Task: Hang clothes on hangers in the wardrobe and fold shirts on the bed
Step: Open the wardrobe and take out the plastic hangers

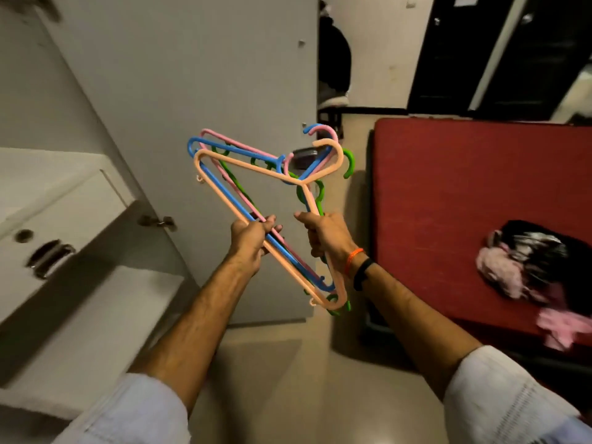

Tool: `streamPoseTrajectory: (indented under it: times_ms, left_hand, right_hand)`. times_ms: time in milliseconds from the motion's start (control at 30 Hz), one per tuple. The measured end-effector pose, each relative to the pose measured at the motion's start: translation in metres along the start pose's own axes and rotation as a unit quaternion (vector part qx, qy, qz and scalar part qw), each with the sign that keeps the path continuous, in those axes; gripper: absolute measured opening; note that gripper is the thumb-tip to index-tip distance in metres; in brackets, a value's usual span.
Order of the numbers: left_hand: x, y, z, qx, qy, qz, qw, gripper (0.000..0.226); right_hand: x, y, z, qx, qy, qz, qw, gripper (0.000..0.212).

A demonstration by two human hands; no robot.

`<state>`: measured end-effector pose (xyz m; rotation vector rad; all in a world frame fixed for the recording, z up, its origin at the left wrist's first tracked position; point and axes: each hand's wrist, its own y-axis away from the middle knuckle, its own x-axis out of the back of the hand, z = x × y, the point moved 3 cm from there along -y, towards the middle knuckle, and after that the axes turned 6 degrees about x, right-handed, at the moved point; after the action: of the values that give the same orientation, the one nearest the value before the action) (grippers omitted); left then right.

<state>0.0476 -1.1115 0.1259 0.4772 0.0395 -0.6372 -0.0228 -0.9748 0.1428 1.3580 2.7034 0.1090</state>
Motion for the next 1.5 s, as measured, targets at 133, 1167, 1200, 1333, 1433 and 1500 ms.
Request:
streamPoseTrajectory:
  times_ms: [133,1167,1200,1333,1433,1500]
  left_hand:
    - [-0.089,0.016,-0.06,0.037,-0.033,-0.052,0.997,0.02]
    - [-0.503,-0.095,-0.284,0.211,-0.171,-0.22,0.937,0.029]
    - [-0.509,-0.097,-0.285,0.212,-0.171,-0.21,0.939,0.03]
    - [-0.529,-0.104,-0.291,0.223,-0.17,-0.17,0.945,0.031]
    - [-0.53,-0.118,-0.303,0.236,-0.173,-0.142,0.946,0.038]
    - [-0.526,-0.128,-0.312,0.245,-0.176,-0.125,0.945,0.04]
  right_hand:
    - [0.103,0.022,0.021,-0.001,-0.004,0.064,0.998,0.041]
    - [0.537,-0.09,0.172,-0.129,0.081,0.24,0.959,0.027]
    - [0.547,-0.098,0.175,-0.133,0.096,0.223,0.961,0.028]
    - [0.576,-0.127,0.189,-0.149,0.11,0.167,0.968,0.032]
    - [0.589,-0.146,0.205,-0.166,0.117,0.13,0.971,0.023]
    - [0.593,-0.159,0.215,-0.178,0.138,0.113,0.968,0.017]
